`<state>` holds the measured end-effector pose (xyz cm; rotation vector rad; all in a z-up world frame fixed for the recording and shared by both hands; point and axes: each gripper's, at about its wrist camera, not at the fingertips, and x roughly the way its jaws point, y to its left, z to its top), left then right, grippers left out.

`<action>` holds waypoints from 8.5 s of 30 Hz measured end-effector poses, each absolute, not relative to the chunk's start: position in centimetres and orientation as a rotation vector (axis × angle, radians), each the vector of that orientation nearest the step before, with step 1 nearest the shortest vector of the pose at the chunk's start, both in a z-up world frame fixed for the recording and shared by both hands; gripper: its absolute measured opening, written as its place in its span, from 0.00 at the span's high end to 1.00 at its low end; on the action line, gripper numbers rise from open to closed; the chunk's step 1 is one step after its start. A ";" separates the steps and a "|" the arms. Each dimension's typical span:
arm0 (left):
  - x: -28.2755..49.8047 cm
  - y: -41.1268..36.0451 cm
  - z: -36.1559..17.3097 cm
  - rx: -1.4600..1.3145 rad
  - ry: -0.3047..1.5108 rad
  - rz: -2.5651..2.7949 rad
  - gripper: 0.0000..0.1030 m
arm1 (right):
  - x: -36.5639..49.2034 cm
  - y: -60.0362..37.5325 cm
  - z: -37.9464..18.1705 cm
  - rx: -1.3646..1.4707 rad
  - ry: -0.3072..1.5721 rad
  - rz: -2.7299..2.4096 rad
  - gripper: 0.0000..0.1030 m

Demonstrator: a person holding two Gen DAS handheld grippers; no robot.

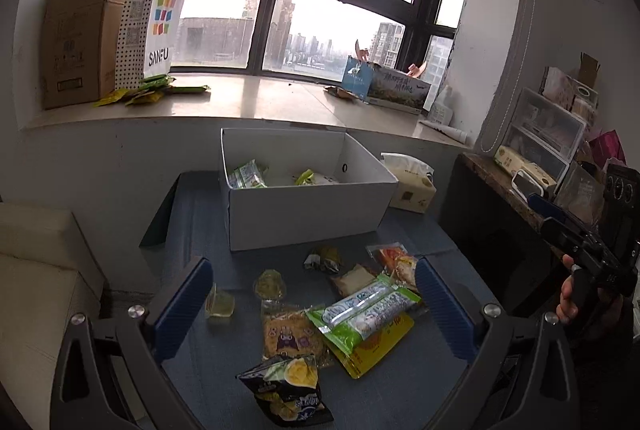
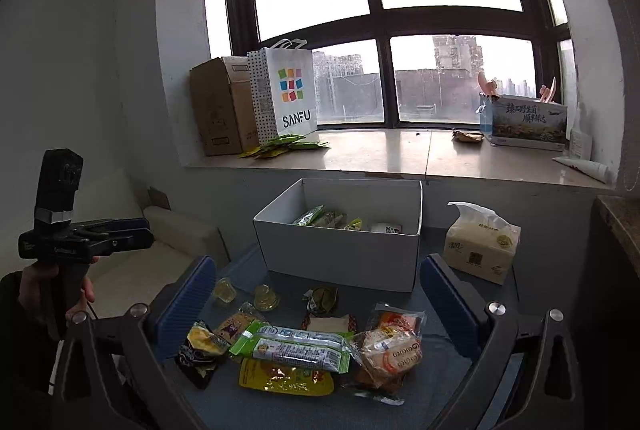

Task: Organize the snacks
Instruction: 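Grasp the dark chip bag with the left tool while the right tool grasps a green packet, then place the dark chip bag in the box with the left tool while the right tool places the green packet, then grasp a jelly cup with the left tool while the right tool grasps the bread pack, then carry the jelly cup and bread pack into the white box and open both tools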

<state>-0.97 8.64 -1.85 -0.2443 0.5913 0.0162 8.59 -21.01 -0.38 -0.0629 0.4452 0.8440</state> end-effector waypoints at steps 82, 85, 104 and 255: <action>11.2 10.8 -1.6 -0.357 0.530 -0.092 0.46 | 24.2 -17.1 -2.1 0.292 0.762 0.814 0.37; 15.1 11.1 -0.5 -0.334 0.540 -0.088 0.46 | 27.2 -15.5 -1.1 0.304 0.759 0.769 0.37; 29.3 14.6 -5.5 -0.236 0.746 0.173 0.00 | 39.6 -7.5 -5.6 0.113 0.900 0.637 0.00; 15.5 11.9 -0.5 -0.198 0.608 0.048 0.00 | 27.7 -12.8 0.6 0.141 0.594 0.823 0.00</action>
